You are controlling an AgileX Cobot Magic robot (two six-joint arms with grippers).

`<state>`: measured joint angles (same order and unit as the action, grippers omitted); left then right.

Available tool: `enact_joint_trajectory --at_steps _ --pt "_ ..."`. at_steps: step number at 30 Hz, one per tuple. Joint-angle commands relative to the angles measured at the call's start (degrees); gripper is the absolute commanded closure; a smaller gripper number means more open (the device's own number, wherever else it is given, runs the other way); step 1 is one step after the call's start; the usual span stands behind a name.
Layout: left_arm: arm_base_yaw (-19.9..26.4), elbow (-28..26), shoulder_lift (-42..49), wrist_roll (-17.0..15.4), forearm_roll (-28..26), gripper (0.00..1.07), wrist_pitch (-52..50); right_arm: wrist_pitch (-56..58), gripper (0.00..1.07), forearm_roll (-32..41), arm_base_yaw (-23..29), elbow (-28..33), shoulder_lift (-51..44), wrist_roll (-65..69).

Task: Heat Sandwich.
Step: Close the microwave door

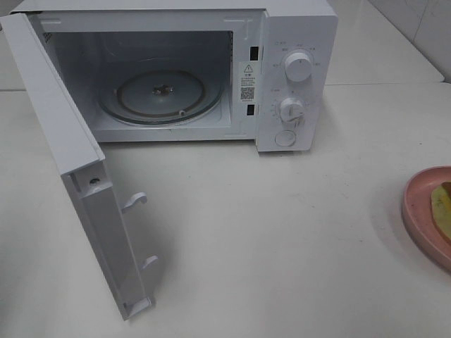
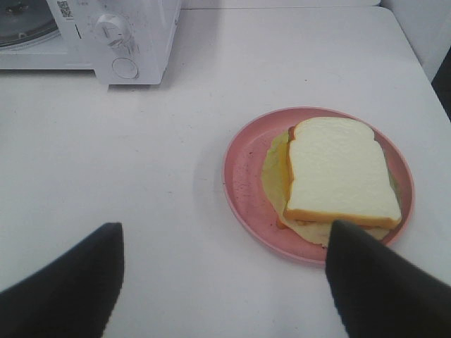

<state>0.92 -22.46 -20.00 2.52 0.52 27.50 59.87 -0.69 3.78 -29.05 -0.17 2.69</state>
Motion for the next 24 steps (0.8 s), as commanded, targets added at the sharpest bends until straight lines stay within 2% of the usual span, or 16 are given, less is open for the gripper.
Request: enact_joint_trajectory --at_steps 1,2,11,17,20,24 --pt "-0.1 3.8 -3.9 -0.1 -0.1 1.07 -11.1 -0.5 0.32 0.1 -0.4 0.2 -1.6 -0.8" --pt "-0.1 3.8 -3.9 -0.1 -0.1 1.07 -11.1 -0.5 0.32 0.1 -0.4 0.2 -1.6 -0.8" --pt "-0.1 8.8 -16.8 -0.1 0.0 1.07 -34.0 -0.5 0.32 0.1 -0.4 0.2 -1.6 -0.8" --pt "-0.1 8.9 -24.8 -0.1 0.1 1.07 -43.8 -0.5 0.32 0.1 -0.4 0.2 -1.6 -0.8" --pt "-0.1 8.9 -31.6 -0.3 2.3 1.07 -53.1 -0.5 0.32 0.1 -0.4 0.2 -1.6 -0.8" --pt "-0.1 8.9 -37.3 -0.7 4.8 1.07 -59.2 -0.5 0.32 0.1 -0.4 0.2 -1.6 -0.8"
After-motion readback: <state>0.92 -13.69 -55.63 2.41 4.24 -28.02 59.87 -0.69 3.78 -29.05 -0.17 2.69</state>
